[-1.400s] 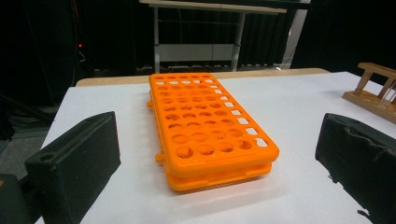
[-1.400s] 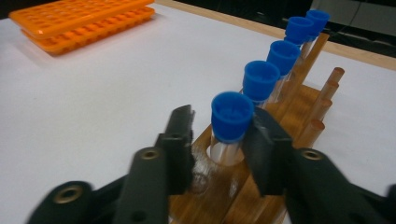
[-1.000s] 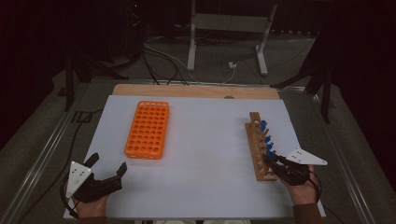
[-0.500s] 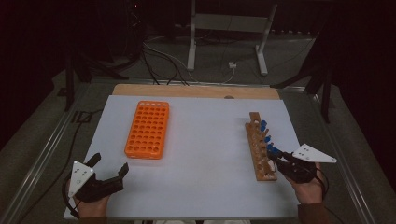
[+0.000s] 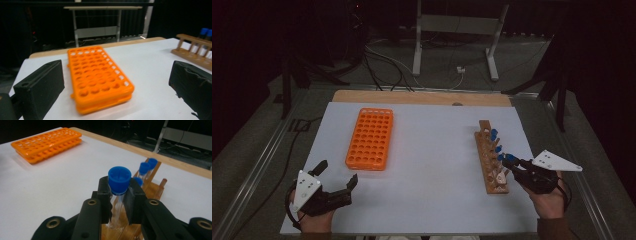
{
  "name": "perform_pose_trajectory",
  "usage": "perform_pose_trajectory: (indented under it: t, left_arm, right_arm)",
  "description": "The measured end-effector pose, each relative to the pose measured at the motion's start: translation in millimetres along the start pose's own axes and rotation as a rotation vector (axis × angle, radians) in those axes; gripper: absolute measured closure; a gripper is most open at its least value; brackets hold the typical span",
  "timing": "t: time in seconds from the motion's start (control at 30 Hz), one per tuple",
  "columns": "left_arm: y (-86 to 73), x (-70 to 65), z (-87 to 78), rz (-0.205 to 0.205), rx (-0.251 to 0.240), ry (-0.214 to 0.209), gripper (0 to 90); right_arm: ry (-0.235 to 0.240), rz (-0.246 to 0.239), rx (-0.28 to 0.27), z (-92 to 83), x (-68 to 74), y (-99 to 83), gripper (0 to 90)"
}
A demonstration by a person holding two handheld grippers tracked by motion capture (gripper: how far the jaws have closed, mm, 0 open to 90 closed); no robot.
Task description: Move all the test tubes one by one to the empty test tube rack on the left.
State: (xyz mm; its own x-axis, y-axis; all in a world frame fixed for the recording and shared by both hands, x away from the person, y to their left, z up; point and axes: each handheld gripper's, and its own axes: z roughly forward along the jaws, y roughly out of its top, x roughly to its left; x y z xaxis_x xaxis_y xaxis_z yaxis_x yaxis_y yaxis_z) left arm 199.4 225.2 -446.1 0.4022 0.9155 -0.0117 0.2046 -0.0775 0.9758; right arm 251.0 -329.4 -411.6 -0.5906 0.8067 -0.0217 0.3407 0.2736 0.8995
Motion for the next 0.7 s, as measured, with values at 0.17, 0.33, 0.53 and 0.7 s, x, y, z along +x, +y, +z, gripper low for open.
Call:
perform_pose_trajectory:
  t: [0.17, 0.33, 0.53, 0.7]
  left_arm:
    - [8.0, -6.7, 9.8, 0.026, 0.005, -0.046, 0.9]
    - [13.9, -8.8, 20.8, 0.019, 0.008, -0.073, 0.9]
    - [21.9, -12.1, 32.5, 0.009, 0.016, -0.099, 0.9]
    - [28.7, -20.0, 44.9, 0.004, 0.020, -0.122, 1.0]
  right_arm:
    - [-0.005, -0.018, -0.010, 1.0, 6.3, 9.2, 76.9]
    - [-0.024, -0.036, 0.001, 6.4, 11.6, 14.9, 76.9]
    - [0.003, -0.025, -0.038, 4.2, 12.9, 22.6, 77.0]
    - [0.045, -0.030, -0.036, 19.3, 20.4, 26.5, 77.0]
